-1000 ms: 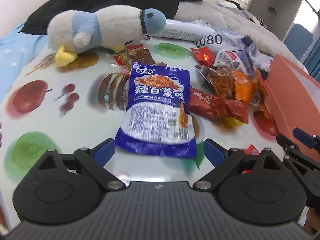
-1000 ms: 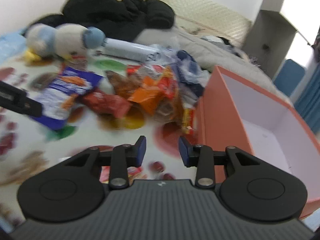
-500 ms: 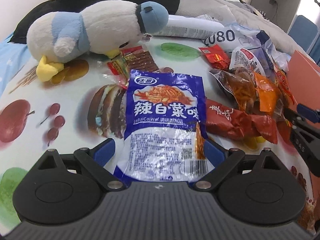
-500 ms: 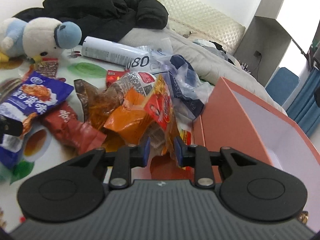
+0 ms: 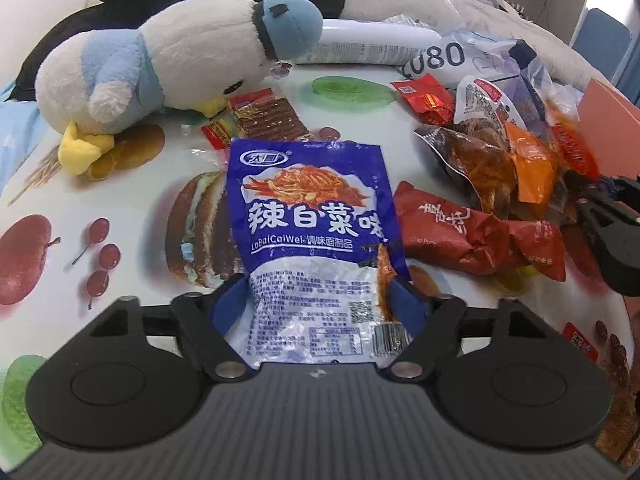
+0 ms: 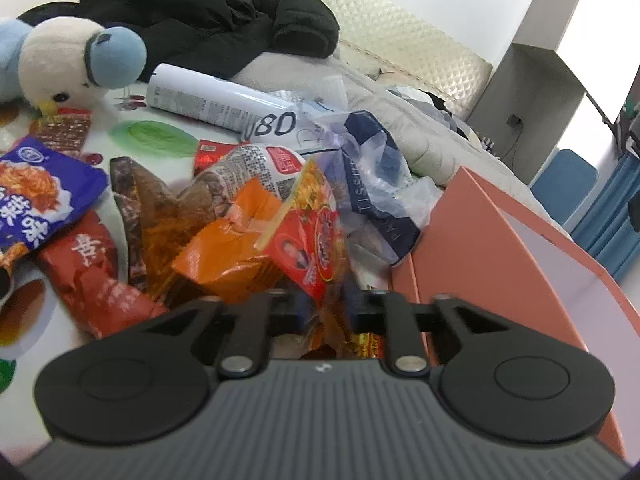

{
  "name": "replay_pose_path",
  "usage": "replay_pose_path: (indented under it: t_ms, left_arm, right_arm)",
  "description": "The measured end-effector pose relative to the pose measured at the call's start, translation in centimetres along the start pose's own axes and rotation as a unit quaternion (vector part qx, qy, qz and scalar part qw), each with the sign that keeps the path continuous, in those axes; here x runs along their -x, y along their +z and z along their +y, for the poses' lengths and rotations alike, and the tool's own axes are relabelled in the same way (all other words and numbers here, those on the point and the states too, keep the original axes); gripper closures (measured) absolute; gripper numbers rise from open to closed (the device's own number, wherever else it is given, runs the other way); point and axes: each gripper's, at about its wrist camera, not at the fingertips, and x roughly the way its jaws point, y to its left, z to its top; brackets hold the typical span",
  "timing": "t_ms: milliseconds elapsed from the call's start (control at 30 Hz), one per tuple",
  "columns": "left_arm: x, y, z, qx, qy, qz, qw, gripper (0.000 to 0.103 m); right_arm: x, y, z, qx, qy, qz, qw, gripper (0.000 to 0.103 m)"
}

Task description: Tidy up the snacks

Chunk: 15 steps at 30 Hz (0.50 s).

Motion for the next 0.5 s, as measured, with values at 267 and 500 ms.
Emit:
replay_pose_path:
  t_ms: [267,500]
  left_arm:
    - [1.0,0.0,0.5,0.024,-0.007,0.0,0.9997,0.047]
    - [3.5,-1.2,0.5,0.047,-0.018,-0.003,0.9987,0.052]
  right_arm:
    - [2.0,0.4,-0.7,-0.008,-0.002,-0.021,1.0,0.096]
    - [5.5,0.8,-1.3,-0.007,0.0,-0.048,0.999,0.097]
